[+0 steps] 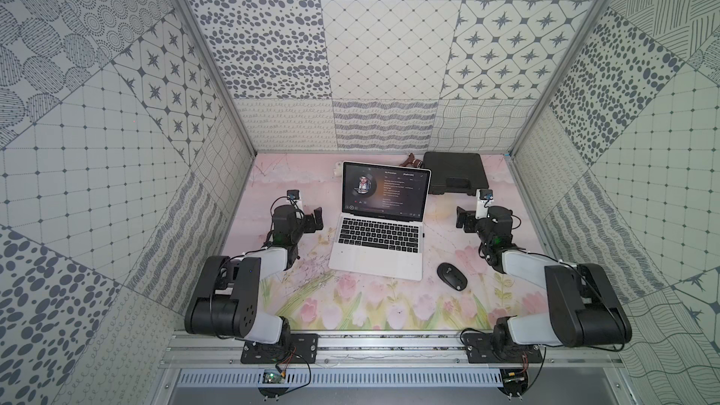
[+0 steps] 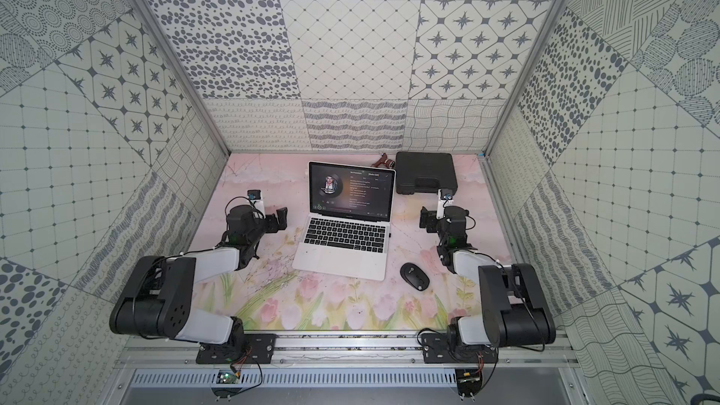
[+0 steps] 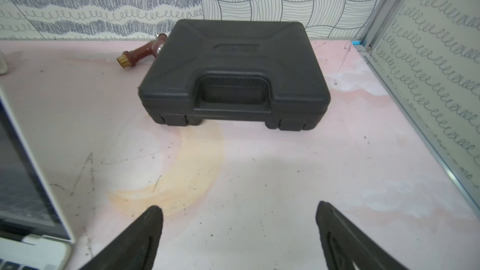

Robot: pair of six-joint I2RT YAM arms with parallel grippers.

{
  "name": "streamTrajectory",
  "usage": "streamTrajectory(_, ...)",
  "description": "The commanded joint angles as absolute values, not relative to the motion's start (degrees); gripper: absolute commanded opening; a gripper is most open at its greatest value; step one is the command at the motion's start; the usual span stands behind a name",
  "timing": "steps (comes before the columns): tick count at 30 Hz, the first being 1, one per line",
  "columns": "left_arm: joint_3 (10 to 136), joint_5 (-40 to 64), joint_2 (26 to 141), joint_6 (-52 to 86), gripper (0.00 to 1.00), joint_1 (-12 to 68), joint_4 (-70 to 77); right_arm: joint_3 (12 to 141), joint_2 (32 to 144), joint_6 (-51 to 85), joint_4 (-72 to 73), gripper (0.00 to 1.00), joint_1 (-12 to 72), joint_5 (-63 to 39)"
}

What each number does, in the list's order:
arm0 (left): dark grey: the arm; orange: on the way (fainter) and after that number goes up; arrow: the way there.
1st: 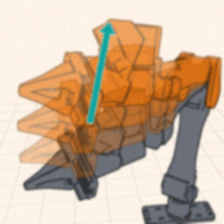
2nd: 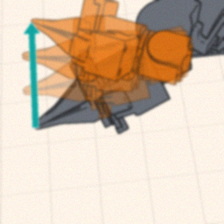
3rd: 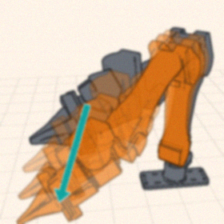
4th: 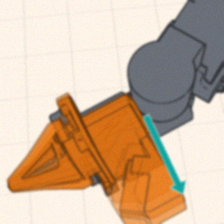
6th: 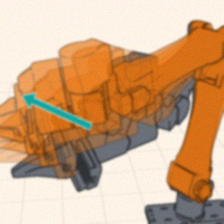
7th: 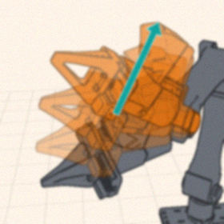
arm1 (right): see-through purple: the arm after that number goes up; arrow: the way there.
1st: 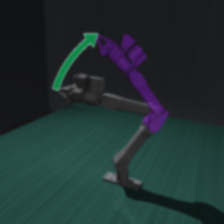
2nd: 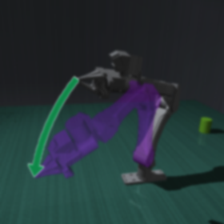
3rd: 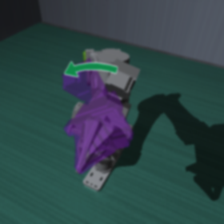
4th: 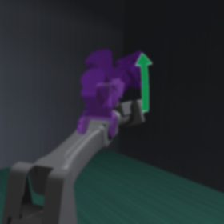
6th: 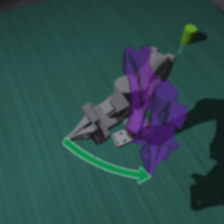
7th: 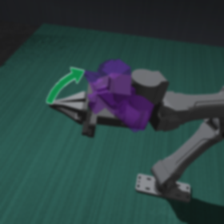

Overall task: Remove the wireless mouse receiver from the laptop
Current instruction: Pick up the mouse from the center of the board.

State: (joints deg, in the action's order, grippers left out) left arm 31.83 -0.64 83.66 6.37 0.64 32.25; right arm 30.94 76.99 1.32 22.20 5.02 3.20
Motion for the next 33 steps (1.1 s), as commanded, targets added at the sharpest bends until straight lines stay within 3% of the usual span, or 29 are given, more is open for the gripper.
streamTrajectory(1,41.95,-6.18,77.83,15.80,0.99,0.69,2.48,40.33,70.11,4.75,-2.38,0.97,5.91,-0.04)
streamTrajectory(5,49.17,-3.20,73.16,27.24,0.99,0.78,-15.31,43.37,64.55,7.90,-18.64,0.97,11.94,-2.54)
streamTrajectory(9,49.44,5.27,65.71,31.31,0.99,3.42,-21.05,44.74,61.70,12.75,-31.78,0.97,22.12,2.54)
streamTrajectory(13,48.18,16.04,60.07,31.48,1.00,8.82,-24.15,42.72,61.75,19.58,-38.78,0.97,24.35,1.15)
streamTrajectory(24,41.78,24.13,52.00,31.53,0.99,22.16,-23.26,32.18,60.84,31.33,-33.21,0.97,24.78,-3.98)
streamTrajectory(33,40.92,25.83,51.24,31.66,1.00,24.97,-21.68,29.69,63.32,32.20,-31.64,0.97,24.72,-1.88)
